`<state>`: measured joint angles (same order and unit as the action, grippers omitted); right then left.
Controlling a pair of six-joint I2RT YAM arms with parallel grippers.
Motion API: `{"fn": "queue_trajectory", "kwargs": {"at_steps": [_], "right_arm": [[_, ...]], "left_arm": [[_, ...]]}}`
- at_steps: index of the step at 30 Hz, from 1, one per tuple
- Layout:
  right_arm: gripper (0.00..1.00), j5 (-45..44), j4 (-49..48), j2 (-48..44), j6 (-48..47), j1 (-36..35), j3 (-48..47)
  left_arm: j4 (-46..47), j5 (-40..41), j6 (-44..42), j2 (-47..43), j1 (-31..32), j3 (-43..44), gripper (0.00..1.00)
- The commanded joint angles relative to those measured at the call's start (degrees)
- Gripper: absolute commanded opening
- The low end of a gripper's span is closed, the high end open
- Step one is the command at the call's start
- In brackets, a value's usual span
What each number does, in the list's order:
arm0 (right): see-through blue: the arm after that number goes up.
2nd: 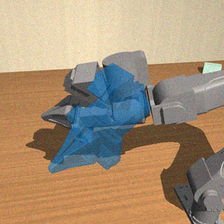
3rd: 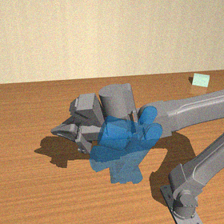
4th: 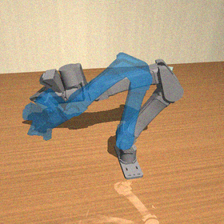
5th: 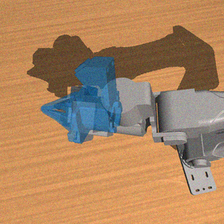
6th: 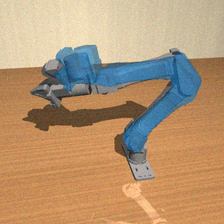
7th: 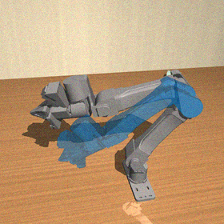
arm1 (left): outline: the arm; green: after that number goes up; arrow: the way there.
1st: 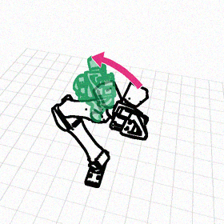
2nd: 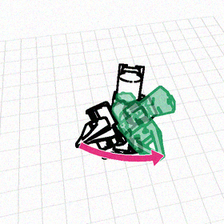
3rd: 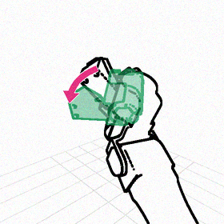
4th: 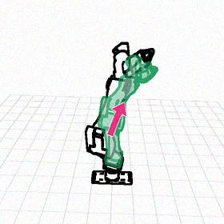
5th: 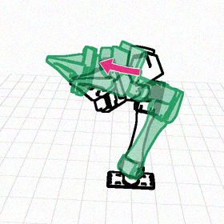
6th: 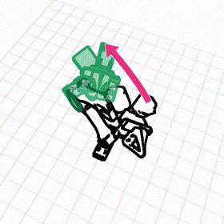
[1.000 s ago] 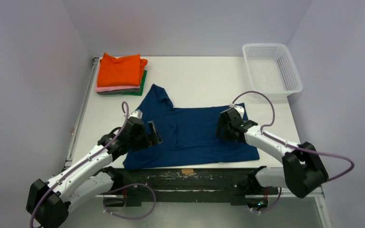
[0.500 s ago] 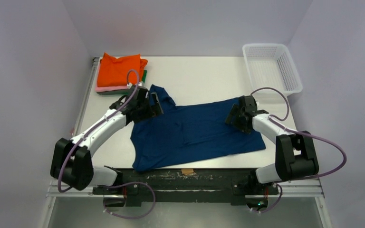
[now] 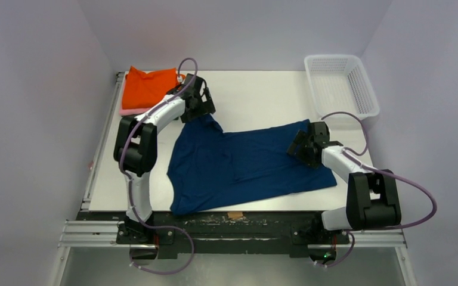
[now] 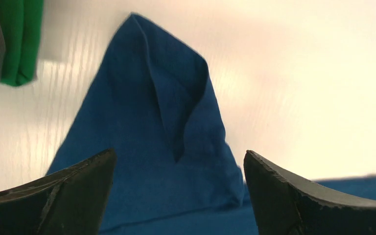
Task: Fold and stack the t-shirts
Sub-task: Grab the side of the flattened tshirt furthest away from the robot with both arms
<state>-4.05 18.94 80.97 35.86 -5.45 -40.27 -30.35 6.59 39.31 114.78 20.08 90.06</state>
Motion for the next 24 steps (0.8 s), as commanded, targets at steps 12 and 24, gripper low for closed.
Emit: {"fn": "queue_trajectory", "kwargs": {"at_steps": [12,24], "right_arm": [[0.77,3.74,8.40,-9.78,-2.01,0.91,7.19],[0.77,7.28,2.98,-19.85,-4.02,0.94,1.09]], "left_arm": [[-10.86,9.39,0.07,17.23,-1.34,24.06,0.75],[-16.31,3.94,5.86,23.00,-1.35,30.18,0.30]]}}
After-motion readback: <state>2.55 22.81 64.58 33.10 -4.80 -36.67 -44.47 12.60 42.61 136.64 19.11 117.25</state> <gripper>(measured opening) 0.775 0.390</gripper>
